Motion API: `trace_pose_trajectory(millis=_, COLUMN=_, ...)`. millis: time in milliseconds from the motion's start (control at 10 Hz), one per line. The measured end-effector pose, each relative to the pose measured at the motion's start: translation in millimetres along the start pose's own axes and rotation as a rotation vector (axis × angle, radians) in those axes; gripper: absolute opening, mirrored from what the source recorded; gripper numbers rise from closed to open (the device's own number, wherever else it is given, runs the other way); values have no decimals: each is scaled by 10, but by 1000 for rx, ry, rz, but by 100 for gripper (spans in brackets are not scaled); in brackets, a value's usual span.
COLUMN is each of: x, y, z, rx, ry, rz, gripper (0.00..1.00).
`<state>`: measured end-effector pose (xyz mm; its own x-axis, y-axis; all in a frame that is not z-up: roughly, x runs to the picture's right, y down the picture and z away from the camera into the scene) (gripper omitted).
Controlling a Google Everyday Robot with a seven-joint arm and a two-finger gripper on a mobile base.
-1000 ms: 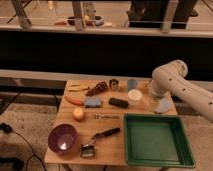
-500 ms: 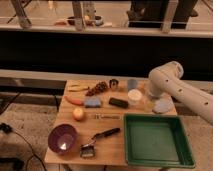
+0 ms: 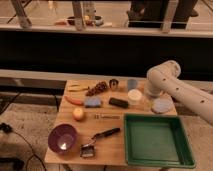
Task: Wipe table surface with towel
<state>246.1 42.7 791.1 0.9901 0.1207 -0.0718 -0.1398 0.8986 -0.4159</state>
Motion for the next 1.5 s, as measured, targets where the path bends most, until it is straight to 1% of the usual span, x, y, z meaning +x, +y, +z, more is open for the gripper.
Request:
trace_pose_trajectory(millis=200, x=236, y=-263, z=153, rx=18, ry=41, rz=29, gripper=80)
trace_pose_trajectory(millis=400, x=513, y=-350, z=304, rx=34, ry=85, rz=66, gripper=80)
trace_pose_trajectory(millis=500, x=616, y=-356, z=348, rx=38, ry=98, rz=95, gripper=80)
trace_pose_trajectory(millis=600, x=669, y=-362, z=367, rx=41, ry=100, rz=126, gripper=80)
trace_pose_trajectory(millis=700, x=717, y=-357, z=357, rx=46, ry=98, rz=172, gripper=80)
trace_pose_trajectory(millis=900, x=827, y=-308, z=341, rx=43, ry=90, rz=242, gripper=80)
trace_pose_trajectory(millis=1100, x=839, y=-317, z=361, rx=39, ry=81, rz=260, gripper=80)
trace_pose_trajectory(millis=1200, x=899, y=-309, z=378, rx=36, ry=82, rz=272, gripper=80)
trace_pose_trajectory(millis=1500, x=974, y=-317, z=461, rx=28, ry=90, rz=253, gripper=80)
